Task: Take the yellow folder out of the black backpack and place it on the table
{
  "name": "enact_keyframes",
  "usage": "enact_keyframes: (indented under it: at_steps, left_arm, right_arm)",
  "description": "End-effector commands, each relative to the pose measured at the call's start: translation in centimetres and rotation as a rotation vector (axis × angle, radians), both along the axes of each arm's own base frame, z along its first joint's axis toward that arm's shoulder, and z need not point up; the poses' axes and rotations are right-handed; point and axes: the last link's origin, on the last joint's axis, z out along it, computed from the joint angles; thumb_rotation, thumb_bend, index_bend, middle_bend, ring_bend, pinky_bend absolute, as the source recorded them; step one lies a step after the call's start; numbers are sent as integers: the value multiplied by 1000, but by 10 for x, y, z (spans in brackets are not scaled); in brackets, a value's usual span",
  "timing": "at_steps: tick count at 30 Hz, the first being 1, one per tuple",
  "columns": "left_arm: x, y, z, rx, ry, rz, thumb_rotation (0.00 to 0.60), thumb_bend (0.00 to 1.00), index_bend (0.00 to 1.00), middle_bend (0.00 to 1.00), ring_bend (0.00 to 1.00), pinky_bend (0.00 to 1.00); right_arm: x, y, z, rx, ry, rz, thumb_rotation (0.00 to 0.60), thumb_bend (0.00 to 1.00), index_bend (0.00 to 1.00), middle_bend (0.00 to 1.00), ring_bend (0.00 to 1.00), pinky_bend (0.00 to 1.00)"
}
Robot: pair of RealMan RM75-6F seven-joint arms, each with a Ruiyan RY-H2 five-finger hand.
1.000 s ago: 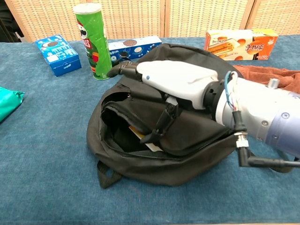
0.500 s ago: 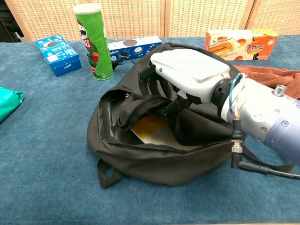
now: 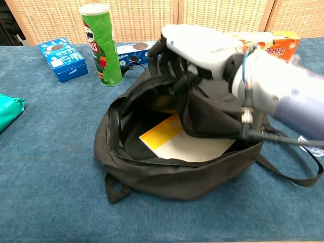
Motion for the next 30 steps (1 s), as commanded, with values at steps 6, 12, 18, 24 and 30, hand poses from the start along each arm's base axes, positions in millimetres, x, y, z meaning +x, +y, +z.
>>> enact_keyframes:
  at_steps: [6,12,18,24,30]
  left_arm:
    - [18,26,-31,-106,-19,-157,600,0,0,0,0,0]
    - [36,36,-59,-216,-36,-255,600,0,0,0,0,0]
    - [62,38,-87,-306,-22,-405,600,0,0,0,0,0]
    - [85,40,-112,-375,-51,-476,600,0,0,0,0,0]
    - [104,47,-132,-437,-59,-507,600,0,1,0,0,0]
  right_arm:
    - [19,-34,21,-77,50,9,600,543,643,696,668,658]
    - [28,-51,35,-101,57,-31,600,543,643,696,668,658]
    - [32,-58,40,-101,78,-60,600,543,643,696,668,658]
    - [35,-56,40,-88,86,-69,600,543,643,696,668,658]
    - [38,-57,45,-80,71,-79,600,543,643,696,668,658]
